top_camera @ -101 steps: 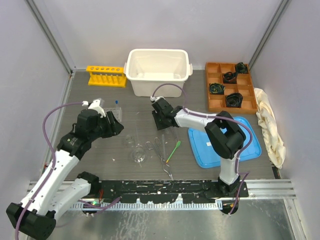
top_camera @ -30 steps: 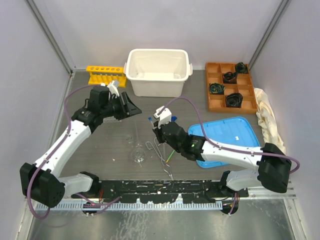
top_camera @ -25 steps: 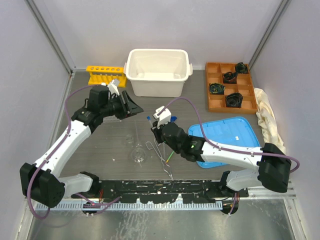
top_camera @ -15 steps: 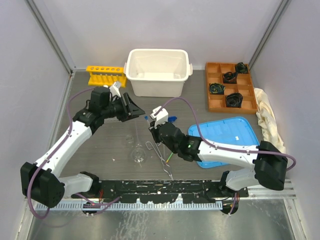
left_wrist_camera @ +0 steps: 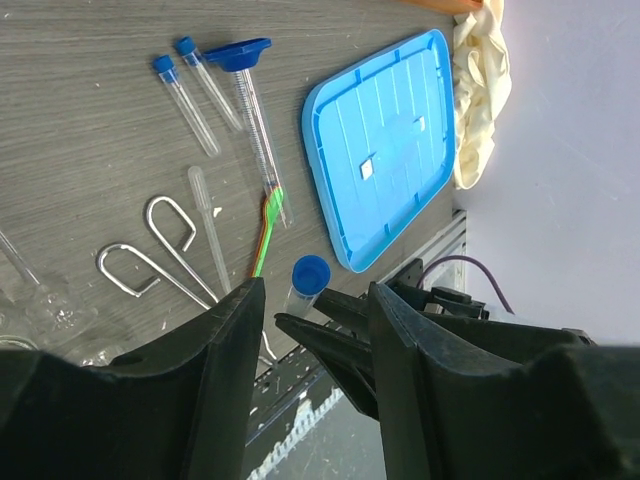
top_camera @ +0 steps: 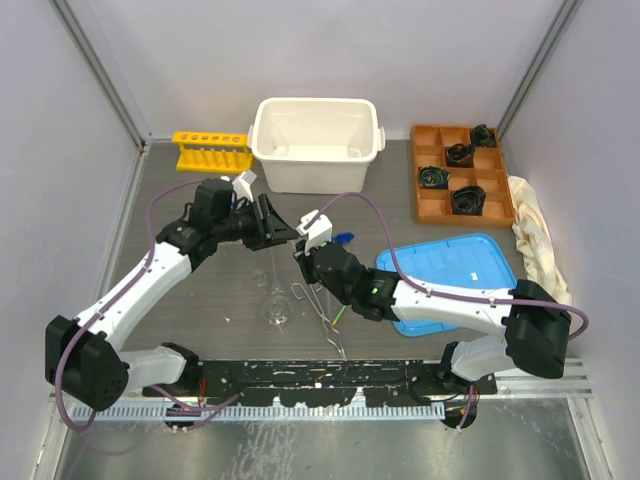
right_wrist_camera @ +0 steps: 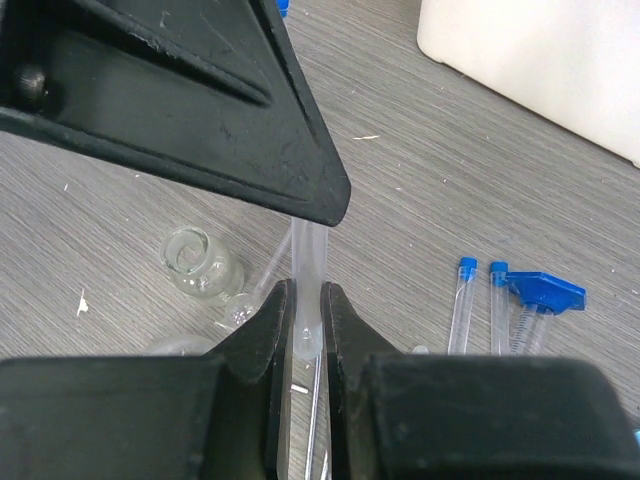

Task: Organize the chemistry lab equipment
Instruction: Pick up the test tube at the center of the board, then insert the test tube into the slot of the test tube rack.

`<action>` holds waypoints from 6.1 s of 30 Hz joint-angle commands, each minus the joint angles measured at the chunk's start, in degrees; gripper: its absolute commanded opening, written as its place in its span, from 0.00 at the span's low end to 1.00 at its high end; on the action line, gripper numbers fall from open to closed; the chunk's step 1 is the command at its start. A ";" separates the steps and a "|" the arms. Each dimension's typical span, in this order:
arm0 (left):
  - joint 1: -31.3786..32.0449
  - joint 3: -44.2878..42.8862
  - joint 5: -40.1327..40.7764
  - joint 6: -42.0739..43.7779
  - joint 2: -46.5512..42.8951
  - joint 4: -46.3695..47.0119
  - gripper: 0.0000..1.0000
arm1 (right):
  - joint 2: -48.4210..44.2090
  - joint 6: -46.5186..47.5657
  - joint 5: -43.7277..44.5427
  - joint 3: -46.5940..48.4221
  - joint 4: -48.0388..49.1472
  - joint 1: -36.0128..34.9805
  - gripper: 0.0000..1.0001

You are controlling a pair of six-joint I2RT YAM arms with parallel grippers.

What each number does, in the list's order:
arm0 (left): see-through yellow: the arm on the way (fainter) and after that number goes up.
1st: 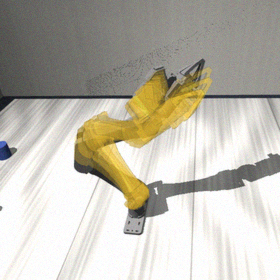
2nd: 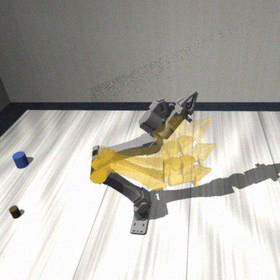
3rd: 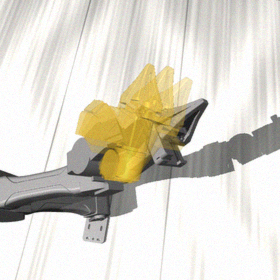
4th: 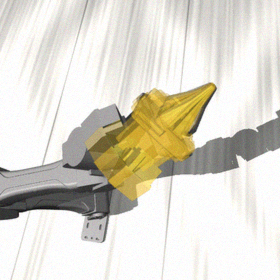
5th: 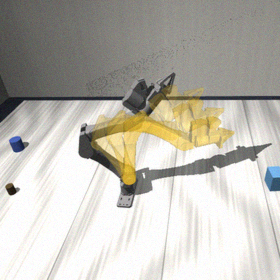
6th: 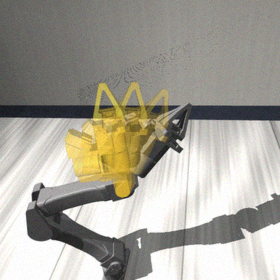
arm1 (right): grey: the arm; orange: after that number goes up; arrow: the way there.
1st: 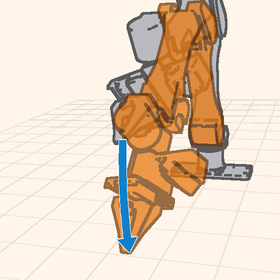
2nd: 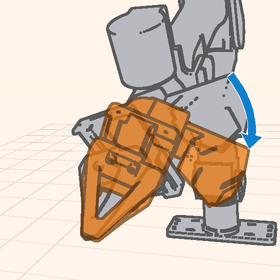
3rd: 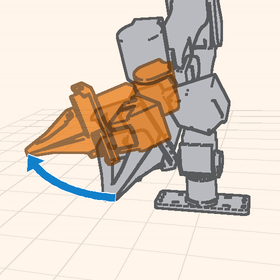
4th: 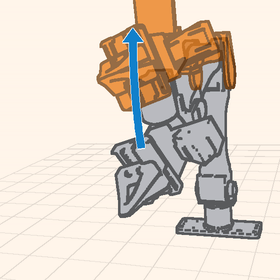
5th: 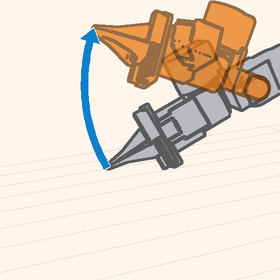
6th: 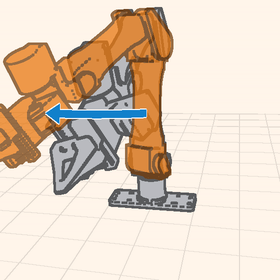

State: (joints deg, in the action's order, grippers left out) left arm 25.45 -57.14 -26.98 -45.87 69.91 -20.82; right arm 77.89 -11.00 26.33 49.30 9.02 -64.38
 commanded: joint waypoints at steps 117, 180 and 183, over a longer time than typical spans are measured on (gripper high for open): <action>-13.68 -0.96 46.91 26.71 23.23 30.68 0.00 | 8.99 -5.43 -20.50 4.78 -12.10 22.02 0.40; -12.29 -2.14 48.79 27.17 26.96 25.53 0.37 | 9.12 -5.29 -20.95 4.41 -11.74 22.65 0.40; -12.29 -2.97 49.26 26.48 25.77 23.63 0.54 | 9.08 -5.35 -21.14 4.54 -11.79 22.64 0.41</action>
State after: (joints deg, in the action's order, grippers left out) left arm 12.84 -57.19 20.99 -18.55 97.01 4.62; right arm 87.39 -16.67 5.82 52.23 -5.21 -41.87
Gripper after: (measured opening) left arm 0.458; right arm 0.407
